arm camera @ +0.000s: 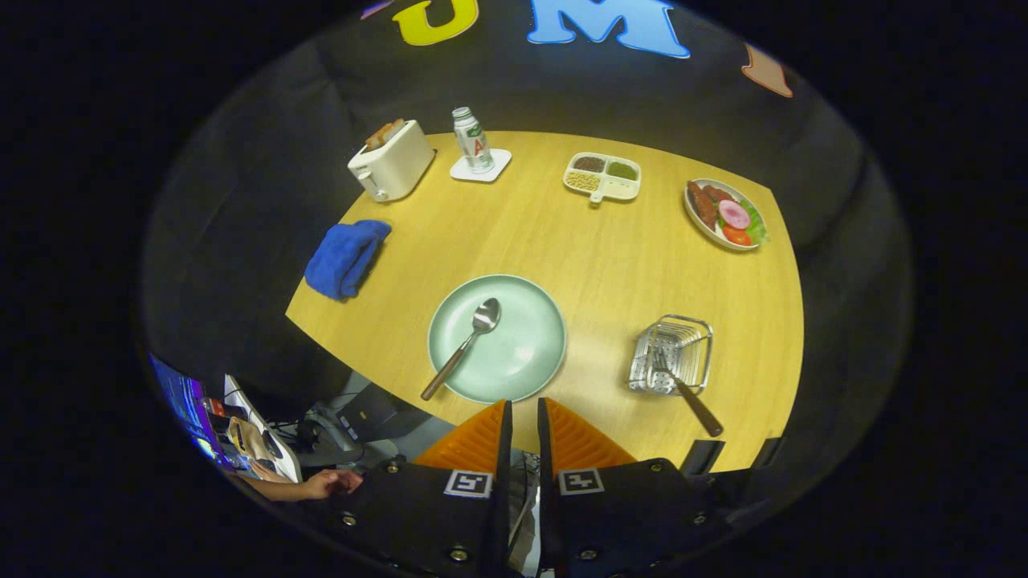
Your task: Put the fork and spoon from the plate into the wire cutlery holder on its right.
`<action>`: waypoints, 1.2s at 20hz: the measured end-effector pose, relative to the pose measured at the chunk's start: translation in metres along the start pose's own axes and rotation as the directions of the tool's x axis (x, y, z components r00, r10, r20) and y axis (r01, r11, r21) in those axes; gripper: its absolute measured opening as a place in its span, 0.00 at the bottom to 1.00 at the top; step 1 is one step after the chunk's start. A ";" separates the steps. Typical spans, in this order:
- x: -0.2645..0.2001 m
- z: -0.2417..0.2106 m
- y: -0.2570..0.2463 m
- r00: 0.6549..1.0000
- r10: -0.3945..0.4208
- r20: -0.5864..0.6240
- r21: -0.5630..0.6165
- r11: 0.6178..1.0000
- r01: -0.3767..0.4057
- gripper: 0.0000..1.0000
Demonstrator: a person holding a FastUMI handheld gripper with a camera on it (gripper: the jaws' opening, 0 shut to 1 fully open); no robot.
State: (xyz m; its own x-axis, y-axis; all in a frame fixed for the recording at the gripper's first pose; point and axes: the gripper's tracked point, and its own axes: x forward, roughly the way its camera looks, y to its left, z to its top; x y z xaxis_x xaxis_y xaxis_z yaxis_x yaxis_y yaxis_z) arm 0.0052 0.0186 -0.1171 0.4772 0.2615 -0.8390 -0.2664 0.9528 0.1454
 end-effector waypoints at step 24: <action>0.116 -0.055 0.109 0.970 0.108 -0.219 0.238 0.970 -0.055 0.34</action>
State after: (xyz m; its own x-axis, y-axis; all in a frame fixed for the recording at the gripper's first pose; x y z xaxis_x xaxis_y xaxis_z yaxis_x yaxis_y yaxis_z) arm -0.0143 0.1448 -0.2272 0.2507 0.3231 -0.9126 -0.0853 0.9464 0.3116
